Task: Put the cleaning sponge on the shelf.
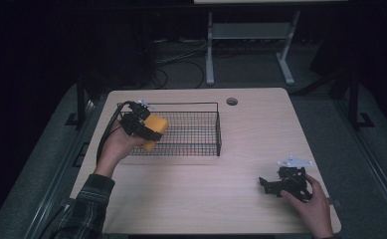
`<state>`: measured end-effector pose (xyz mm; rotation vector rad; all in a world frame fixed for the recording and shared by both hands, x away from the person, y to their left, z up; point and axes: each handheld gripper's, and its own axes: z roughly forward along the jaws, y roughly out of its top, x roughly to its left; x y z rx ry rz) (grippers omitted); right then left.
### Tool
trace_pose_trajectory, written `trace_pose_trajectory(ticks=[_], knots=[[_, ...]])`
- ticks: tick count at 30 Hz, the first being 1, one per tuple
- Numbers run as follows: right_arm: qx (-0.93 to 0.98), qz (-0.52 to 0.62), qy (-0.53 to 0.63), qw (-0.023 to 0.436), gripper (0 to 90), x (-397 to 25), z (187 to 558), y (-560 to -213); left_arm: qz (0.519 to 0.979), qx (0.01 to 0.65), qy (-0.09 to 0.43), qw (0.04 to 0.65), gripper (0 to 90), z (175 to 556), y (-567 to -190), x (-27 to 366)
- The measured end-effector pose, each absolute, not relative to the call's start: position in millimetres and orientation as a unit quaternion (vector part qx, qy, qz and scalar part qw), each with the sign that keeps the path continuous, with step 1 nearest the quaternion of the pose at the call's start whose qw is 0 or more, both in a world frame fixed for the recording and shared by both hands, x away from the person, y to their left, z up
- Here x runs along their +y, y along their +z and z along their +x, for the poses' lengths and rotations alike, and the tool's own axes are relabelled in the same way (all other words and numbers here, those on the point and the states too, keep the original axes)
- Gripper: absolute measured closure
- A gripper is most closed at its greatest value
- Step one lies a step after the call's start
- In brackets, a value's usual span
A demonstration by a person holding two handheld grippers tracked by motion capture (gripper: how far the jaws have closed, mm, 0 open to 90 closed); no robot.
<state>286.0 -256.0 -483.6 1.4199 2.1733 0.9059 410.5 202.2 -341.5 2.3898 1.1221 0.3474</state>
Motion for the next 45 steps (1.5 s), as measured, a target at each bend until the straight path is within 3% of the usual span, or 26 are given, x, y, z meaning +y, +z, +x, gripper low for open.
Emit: trace_pose_trajectory(ticks=[23,45], knots=[[0.775,0.507,0.323,0.195,0.0,-256.0,286.0,-483.7,0.842,0.469,0.142,0.226,21.5,449.8,-355.3,248.4],[0.775,0.507,0.323,0.195,0.0,-256.0,286.0,-483.7,0.83,0.501,0.125,0.209,21.3,470.0,-383.6,263.5]])
